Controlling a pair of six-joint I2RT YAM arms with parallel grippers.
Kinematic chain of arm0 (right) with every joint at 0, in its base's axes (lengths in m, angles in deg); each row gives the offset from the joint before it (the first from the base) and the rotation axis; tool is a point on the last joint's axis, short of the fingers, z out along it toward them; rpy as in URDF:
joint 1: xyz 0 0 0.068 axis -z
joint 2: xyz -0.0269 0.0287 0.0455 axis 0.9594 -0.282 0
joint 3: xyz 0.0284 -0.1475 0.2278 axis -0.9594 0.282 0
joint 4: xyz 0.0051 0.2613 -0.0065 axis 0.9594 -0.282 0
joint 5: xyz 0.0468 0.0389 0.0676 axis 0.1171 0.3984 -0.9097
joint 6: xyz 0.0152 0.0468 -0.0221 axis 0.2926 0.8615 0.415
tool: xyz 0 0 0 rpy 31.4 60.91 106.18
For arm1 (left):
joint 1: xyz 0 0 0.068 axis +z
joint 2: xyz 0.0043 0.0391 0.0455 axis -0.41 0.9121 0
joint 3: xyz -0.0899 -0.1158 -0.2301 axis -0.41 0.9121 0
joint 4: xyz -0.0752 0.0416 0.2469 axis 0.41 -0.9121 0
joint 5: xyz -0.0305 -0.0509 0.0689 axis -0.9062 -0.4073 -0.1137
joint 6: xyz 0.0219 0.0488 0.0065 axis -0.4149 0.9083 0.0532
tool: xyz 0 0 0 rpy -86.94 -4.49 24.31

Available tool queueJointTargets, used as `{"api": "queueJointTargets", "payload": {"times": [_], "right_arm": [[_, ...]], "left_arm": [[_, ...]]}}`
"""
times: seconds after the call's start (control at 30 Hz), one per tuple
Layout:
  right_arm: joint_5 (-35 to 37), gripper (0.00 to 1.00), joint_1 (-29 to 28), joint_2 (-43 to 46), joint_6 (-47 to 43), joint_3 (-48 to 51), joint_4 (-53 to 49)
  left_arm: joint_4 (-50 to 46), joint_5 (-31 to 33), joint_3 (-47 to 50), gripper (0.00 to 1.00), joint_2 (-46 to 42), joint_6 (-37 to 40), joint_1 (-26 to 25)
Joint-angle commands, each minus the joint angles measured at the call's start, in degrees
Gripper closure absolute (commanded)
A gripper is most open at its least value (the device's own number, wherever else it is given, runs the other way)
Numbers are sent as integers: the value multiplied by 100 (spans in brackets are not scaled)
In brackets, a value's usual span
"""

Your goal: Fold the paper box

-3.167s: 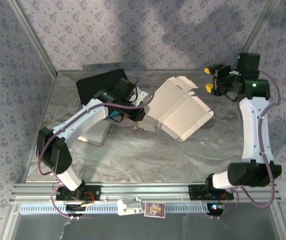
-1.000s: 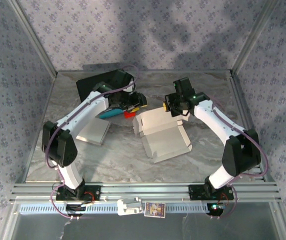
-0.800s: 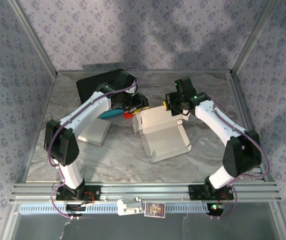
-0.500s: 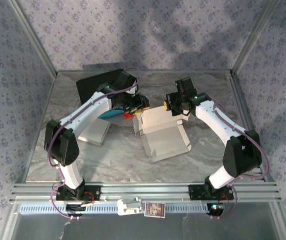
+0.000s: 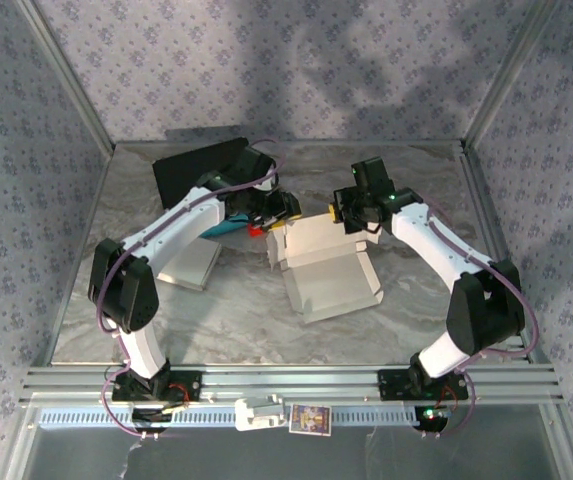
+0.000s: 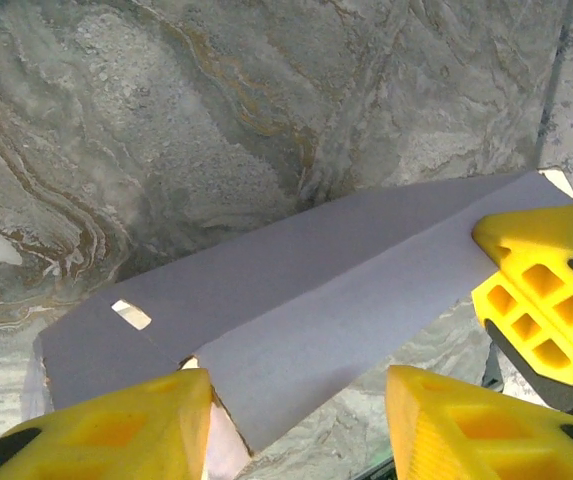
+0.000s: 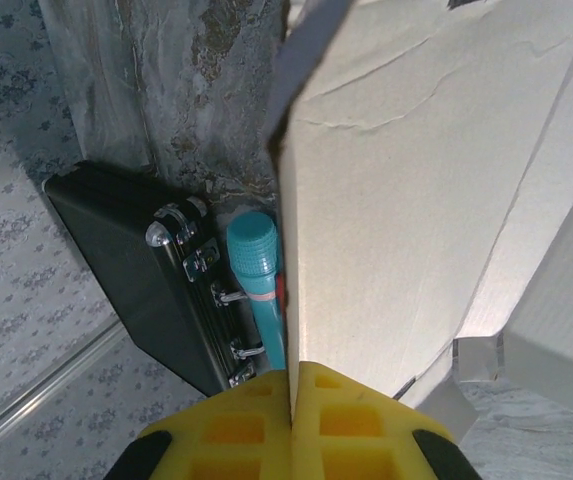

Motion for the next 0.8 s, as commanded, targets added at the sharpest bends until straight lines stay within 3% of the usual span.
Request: {"api": "queueJointTargets", "payload": {"times": [0.0,0.27,0.53,0.77], "right_arm": [[-51,100,17,215,-15,207,253],[-132,100,50,373,-531,845,1272],[-576,100,161,310,-930,1869,3500],[-1357,100,442,57,-1113,2573,5211]], "left_arm": [[146,174,132,46,-384,67,91],[32,406,836,45,-1001,430,604],[1147,274,2059,50,-1436,952,988],[2189,-122,3164,59,-1615,1791,928]]}}
